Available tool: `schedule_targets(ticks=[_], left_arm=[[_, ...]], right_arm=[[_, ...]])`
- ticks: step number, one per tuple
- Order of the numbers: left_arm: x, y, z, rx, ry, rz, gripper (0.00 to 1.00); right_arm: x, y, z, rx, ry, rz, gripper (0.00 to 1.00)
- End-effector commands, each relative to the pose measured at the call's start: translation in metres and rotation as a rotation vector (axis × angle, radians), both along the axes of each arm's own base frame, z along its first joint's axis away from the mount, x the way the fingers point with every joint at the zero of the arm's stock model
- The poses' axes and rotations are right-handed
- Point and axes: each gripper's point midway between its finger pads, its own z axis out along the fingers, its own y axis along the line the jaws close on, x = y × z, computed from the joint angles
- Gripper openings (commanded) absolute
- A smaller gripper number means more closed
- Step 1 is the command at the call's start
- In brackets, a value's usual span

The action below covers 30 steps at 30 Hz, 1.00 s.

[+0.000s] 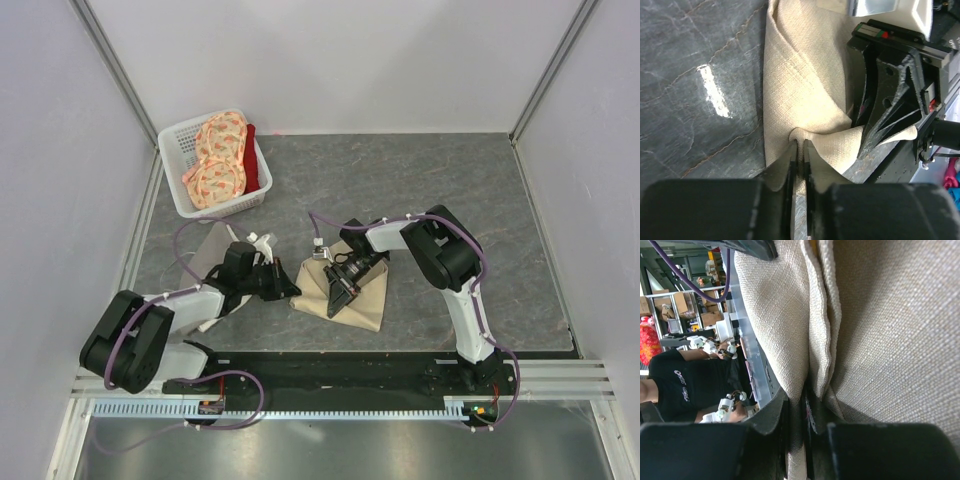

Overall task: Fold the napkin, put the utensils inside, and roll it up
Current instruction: Roll the napkin with the utensil

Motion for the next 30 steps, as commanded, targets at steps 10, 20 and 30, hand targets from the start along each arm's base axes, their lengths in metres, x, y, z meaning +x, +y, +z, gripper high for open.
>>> schedule_targets(ticks=[10, 20, 30], left_arm=[[0.0, -0.002, -0.012, 0.06, 0.141, -0.006, 0.02], [-0.008, 0.004, -0.019, 0.108, 0.235, 0.005, 0.02], [-0.008, 0.004, -0.017, 0.106, 0.25, 0.016, 0.02]], right_arm=[[0.065, -0.008, 0.041, -0.184, -0.493, -0.121, 0.47], [0.068, 0.002, 0.07, -0.195, -1.09, -0.084, 0.67], [0.041, 0.01, 0.048, -0.155, -1.167, 0.007, 0.74]])
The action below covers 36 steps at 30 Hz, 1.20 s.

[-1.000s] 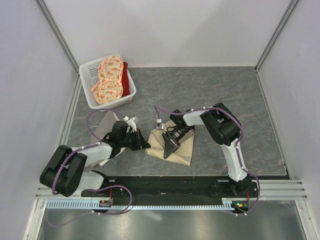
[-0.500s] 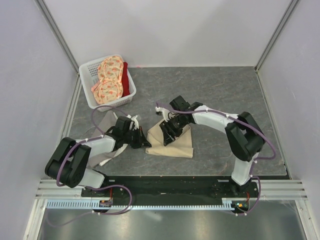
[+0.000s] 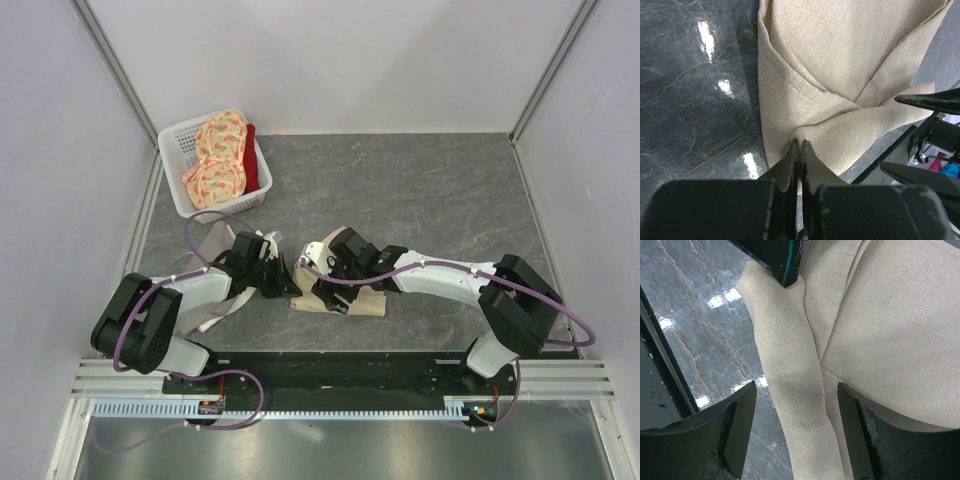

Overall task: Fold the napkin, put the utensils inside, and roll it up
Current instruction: Roll the napkin with the utensil

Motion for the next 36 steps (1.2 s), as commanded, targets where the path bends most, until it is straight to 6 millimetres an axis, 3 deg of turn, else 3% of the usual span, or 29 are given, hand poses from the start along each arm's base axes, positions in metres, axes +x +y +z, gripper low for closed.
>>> schedule_targets(ticks=[1, 12, 24, 27, 30, 31, 36], left_arm=[[-0.006, 0.007, -0.008, 0.044, 0.056, 0.018, 0.02], [-0.003, 0.006, -0.007, 0.049, 0.056, 0.02, 0.02], [0.001, 0.005, -0.005, 0.048, 0.056, 0.017, 0.02], [0.004, 0.002, -0.002, 0.034, 0.042, 0.011, 0.02], [0.01, 0.0, 0.006, 0.026, 0.006, 0.008, 0.03], [0.012, 0.001, 0.007, 0.03, 0.0, 0.014, 0.06], [0.023, 0.011, 0.021, 0.065, -0.067, 0.048, 0.37]], right_arm=[[0.006, 0.011, -0.001, 0.019, -0.073, 0.028, 0.74], [-0.009, 0.008, -0.024, -0.023, -0.025, 0.063, 0.72], [-0.017, 0.008, -0.041, -0.052, 0.004, 0.068, 0.61], [-0.019, 0.007, -0.048, -0.066, 0.028, 0.064, 0.56], [-0.022, 0.012, -0.05, -0.077, 0.073, 0.067, 0.42], [-0.023, 0.012, -0.052, -0.084, 0.088, 0.069, 0.33], [-0.034, 0.013, -0.056, -0.104, 0.227, 0.076, 0.26]])
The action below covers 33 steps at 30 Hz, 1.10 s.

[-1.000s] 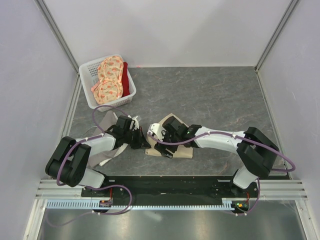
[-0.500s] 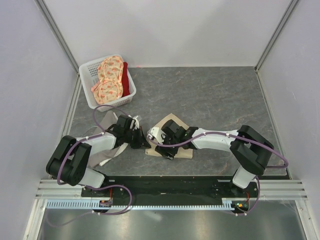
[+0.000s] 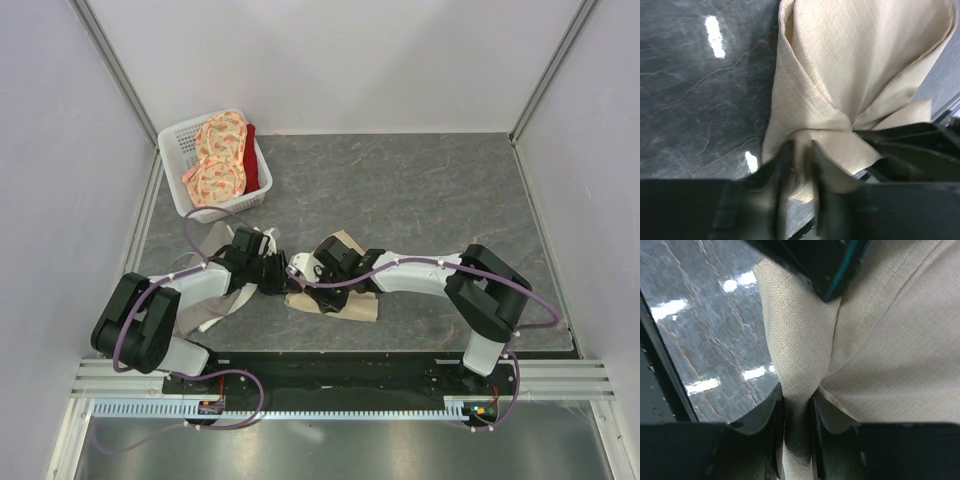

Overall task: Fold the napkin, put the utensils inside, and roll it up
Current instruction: Roll the napkin with the utensil

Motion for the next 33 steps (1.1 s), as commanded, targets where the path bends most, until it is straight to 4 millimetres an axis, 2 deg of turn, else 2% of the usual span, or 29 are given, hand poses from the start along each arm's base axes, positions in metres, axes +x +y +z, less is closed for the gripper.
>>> schedule_targets(ticks=[1, 2, 5, 11, 12, 13, 19, 23, 28, 33], left_arm=[[0.016, 0.008, 0.021, 0.039, -0.1, 0.024, 0.42], [0.014, 0.011, 0.024, 0.053, -0.103, 0.031, 0.51], [0.011, 0.023, 0.024, 0.105, -0.117, 0.053, 0.62], [0.004, 0.031, 0.027, 0.127, -0.131, 0.072, 0.71], [0.004, 0.032, 0.029, 0.122, -0.14, 0.074, 0.72], [0.004, 0.031, 0.029, 0.118, -0.146, 0.076, 0.73], [0.004, 0.024, 0.029, 0.056, -0.192, 0.061, 0.74], [0.001, 0.02, 0.022, 0.017, -0.2, 0.063, 0.74], [0.005, 0.007, 0.028, -0.078, -0.25, 0.04, 0.72], [0.003, 0.003, 0.021, -0.108, -0.252, 0.031, 0.68]], right_arm=[[-0.019, -0.006, -0.017, -0.059, 0.182, 0.002, 0.26], [-0.023, -0.01, -0.021, -0.083, 0.223, -0.004, 0.25], [-0.022, -0.011, -0.022, -0.093, 0.304, -0.029, 0.24], [-0.023, -0.01, -0.018, -0.057, 0.471, -0.059, 0.24], [-0.018, -0.011, -0.015, -0.043, 0.489, -0.069, 0.24], [-0.023, -0.011, -0.013, -0.028, 0.536, -0.058, 0.24], [-0.025, -0.018, -0.016, 0.022, 0.719, -0.064, 0.24], [-0.026, -0.023, -0.02, 0.054, 0.818, -0.082, 0.25], [-0.025, -0.027, -0.028, 0.051, 0.856, -0.088, 0.25], [-0.021, -0.026, -0.031, 0.061, 0.868, -0.092, 0.25]])
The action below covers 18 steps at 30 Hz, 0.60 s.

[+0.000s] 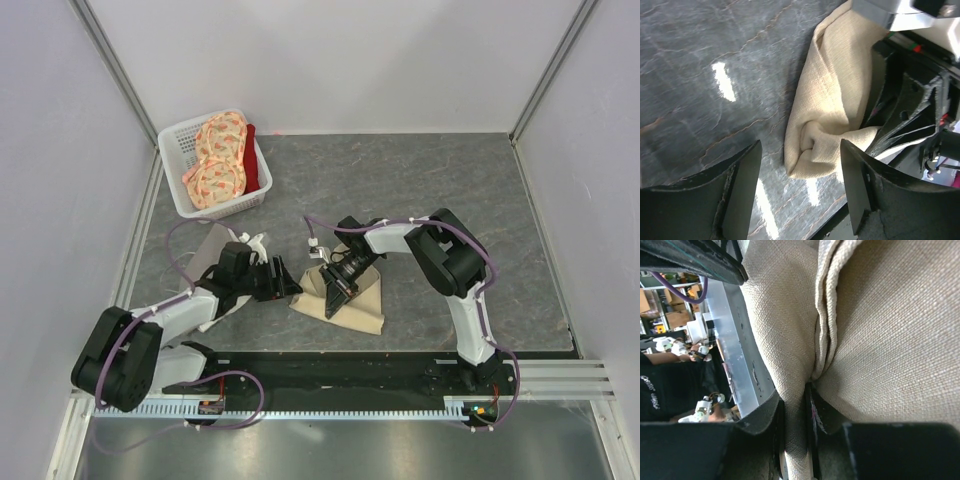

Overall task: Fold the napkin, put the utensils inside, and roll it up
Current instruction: Roll the napkin with the utensil

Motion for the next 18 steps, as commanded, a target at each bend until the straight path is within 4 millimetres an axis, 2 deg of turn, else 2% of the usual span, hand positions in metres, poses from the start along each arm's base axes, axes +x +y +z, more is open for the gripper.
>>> schedule_targets(ticks=[1, 5, 8, 9, 11, 12, 14, 15, 18], left_arm=[[0.008, -0.012, 0.008, -0.08, -0.056, -0.021, 0.68], [0.006, -0.019, 0.004, -0.123, -0.055, -0.045, 0.64], [0.001, -0.022, -0.002, -0.145, -0.023, -0.061, 0.56], [0.002, -0.024, -0.001, -0.153, -0.028, -0.063, 0.5], [0.0, -0.025, -0.003, -0.16, -0.016, -0.073, 0.45], [0.0, -0.025, -0.003, -0.161, -0.016, -0.074, 0.38], [-0.001, -0.025, -0.003, -0.159, -0.017, -0.074, 0.3], [-0.002, -0.025, -0.004, -0.16, -0.015, -0.076, 0.22], [-0.005, -0.024, -0.006, -0.157, -0.003, -0.074, 0.08]], right_arm=[[-0.001, -0.013, -0.028, -0.075, -0.022, 0.03, 0.25], [0.004, -0.013, -0.028, -0.069, -0.023, 0.018, 0.25], [0.005, -0.013, -0.028, -0.072, -0.023, 0.015, 0.26], [0.006, -0.013, -0.028, -0.075, -0.025, 0.012, 0.26], [0.01, -0.014, -0.028, -0.081, -0.037, 0.005, 0.28], [0.011, -0.013, -0.027, -0.081, -0.041, 0.004, 0.29], [0.018, -0.013, -0.025, -0.092, -0.06, -0.01, 0.35], [0.022, -0.013, -0.023, -0.096, -0.075, -0.017, 0.37], [0.034, -0.01, -0.014, -0.109, -0.142, -0.033, 0.46]])
